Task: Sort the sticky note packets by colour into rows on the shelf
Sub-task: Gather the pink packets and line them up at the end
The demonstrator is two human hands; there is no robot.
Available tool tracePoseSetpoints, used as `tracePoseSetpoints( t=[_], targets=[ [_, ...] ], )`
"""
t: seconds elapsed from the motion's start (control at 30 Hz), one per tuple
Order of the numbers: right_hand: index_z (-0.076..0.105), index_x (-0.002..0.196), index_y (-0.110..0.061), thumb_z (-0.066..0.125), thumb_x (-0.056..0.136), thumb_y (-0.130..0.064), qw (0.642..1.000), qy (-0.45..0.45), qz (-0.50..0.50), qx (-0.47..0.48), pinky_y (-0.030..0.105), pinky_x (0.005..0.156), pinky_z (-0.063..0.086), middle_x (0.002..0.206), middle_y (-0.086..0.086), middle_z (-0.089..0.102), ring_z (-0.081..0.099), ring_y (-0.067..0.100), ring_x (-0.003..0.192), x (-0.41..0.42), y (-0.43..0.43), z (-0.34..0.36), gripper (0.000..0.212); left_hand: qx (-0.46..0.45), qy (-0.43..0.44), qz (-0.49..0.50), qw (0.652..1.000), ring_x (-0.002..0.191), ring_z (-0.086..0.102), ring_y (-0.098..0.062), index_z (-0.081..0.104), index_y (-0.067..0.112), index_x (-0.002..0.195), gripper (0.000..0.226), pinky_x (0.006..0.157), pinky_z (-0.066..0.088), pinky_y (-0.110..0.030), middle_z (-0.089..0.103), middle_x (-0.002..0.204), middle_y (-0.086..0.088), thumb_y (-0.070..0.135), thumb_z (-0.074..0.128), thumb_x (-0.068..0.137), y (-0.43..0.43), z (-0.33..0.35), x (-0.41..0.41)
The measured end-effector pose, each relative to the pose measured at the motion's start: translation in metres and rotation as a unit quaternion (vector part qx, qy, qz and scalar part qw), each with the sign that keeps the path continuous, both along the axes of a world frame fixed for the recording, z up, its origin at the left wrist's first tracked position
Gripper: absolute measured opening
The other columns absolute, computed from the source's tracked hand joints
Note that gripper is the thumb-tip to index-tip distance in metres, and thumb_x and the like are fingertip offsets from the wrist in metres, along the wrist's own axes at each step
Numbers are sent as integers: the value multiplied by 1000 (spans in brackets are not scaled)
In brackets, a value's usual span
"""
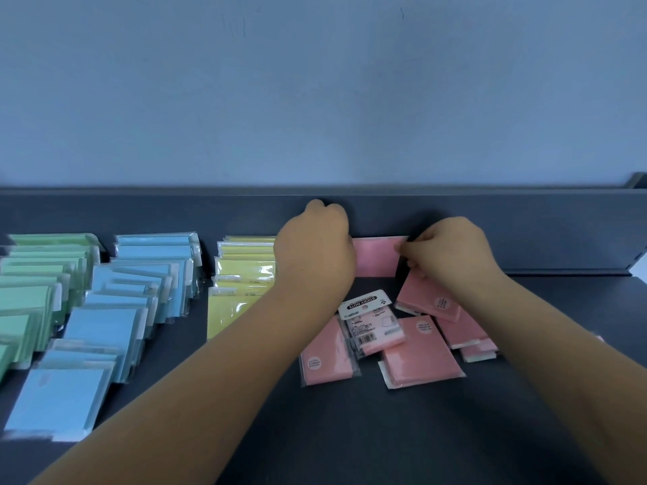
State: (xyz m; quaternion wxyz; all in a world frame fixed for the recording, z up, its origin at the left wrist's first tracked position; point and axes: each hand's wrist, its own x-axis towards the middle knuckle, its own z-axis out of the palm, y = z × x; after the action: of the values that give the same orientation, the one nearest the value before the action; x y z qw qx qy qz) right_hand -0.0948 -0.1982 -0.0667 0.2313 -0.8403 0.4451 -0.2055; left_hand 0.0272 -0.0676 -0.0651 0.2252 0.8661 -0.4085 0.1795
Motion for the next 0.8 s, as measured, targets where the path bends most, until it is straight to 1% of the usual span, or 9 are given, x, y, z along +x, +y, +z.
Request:
tracePoseSetpoints(
  t=[0.17,0.23,0.3,0.37,0.47,0.53,0.63,0.73,0.8],
  targets=[
    [75,74,0,72,83,-33,999,20,-5,-38,35,63,53,75,19,72,68,33,75,-3,1,0,34,18,-18,5,1000,62,41,-27,29,17,66,36,46,17,-31,36,77,-1,11,56,89,0,-2,-1],
    [76,71,-4,71,84,-35,999,26,6,-38,36,65,54,73,16,72,67,31,74,-2,5,-2,33,31,-12,-2,999,65,48,-31,32,16,65,34,48,19,-32,38,72,-1,9,57,87,0,-3,-3],
    [76,70,-5,69,86,-35,999,20,22,-29,38,69,55,74,15,73,67,30,74,-2,8,-5,34,31,10,-4,999,64,46,-31,35,14,65,31,47,19,-32,41,68,-3,7,57,86,-2,-4,-3],
    [76,74,-2,67,87,-33,999,1,26,-26,40,70,55,78,18,74,67,33,77,-1,8,-6,35,27,17,-7,999,62,43,-29,37,13,66,28,48,20,-33,41,67,-3,4,56,84,-5,-4,-4],
    [75,79,3,66,87,-32,999,-13,22,-27,42,70,55,82,21,74,67,37,80,-1,7,-5,37,14,9,-12,1000,65,46,-30,42,13,68,23,54,27,-35,44,69,-3,4,57,84,-6,-5,-5],
    [75,80,3,65,88,-32,999,-11,21,-26,43,70,56,83,21,74,68,38,81,-2,7,-3,38,5,13,-15,1000,66,48,-31,44,12,68,21,55,28,-35,49,72,-5,4,56,83,-6,-4,-5],
    [74,81,4,64,89,-32,999,-20,15,-25,43,72,56,84,21,74,68,39,83,-1,7,-1,38,-5,13,-17,1000,65,48,-31,46,11,67,19,50,23,-34,52,73,-6,6,56,83,-7,3,-3],
    [74,82,5,63,90,-32,999,-32,10,-19,44,75,57,85,21,75,68,37,86,1,6,1,39,2,11,-16,1000,67,47,-30,43,12,67,22,50,20,-34,52,74,-6,5,55,83,-8,9,-2],
    [74,81,5,63,89,-31,999,-34,8,-13,45,77,59,84,21,75,69,37,86,1,6,0,38,7,18,-13,1000,65,46,-30,40,12,64,25,48,18,-33,48,70,-6,4,56,82,-9,6,-2]
  ],
)
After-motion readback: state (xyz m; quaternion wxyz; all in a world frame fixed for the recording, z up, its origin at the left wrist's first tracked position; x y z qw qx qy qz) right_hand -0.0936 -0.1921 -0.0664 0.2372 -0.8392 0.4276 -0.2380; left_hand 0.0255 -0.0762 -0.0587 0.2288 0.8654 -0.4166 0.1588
